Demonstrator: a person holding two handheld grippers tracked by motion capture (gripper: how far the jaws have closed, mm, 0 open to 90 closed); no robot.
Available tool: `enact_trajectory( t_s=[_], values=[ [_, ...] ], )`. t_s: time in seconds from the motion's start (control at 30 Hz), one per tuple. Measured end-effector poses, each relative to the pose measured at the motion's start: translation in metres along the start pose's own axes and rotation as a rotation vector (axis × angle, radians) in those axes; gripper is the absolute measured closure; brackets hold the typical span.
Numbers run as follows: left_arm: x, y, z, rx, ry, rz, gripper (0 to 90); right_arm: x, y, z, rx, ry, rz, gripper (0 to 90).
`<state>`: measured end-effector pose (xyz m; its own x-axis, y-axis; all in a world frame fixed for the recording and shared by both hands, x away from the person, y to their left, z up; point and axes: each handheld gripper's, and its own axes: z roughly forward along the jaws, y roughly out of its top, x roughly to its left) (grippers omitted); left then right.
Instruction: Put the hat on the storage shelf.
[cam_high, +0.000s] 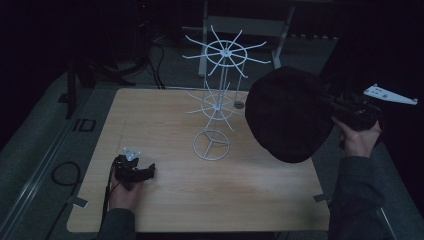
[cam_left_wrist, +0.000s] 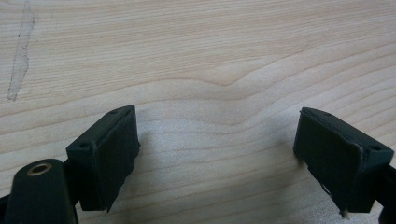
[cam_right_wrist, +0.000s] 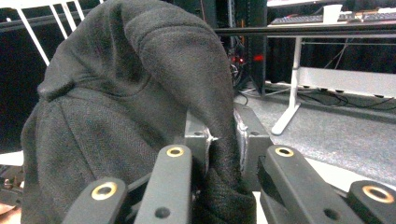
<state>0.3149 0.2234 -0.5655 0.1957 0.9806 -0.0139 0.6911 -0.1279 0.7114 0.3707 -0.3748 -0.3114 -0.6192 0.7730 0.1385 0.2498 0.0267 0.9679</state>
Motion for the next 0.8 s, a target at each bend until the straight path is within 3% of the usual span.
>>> enact_trajectory(
  t_s=[0.2, 0.8],
  values=[
    [0.0000, 0.0000, 0.0000, 0.000, 0.000, 0.000, 14.6, 0.0010, 0.0011, -0.0007, -0.009, 0.004, -0.003, 78.3],
    [0.0000, 0.0000, 0.0000, 0.000, 0.000, 0.000, 14.6, 0.0045, 0.0052, -0.0083, -0.094, 0.079, 0.010, 78.2]
  ],
)
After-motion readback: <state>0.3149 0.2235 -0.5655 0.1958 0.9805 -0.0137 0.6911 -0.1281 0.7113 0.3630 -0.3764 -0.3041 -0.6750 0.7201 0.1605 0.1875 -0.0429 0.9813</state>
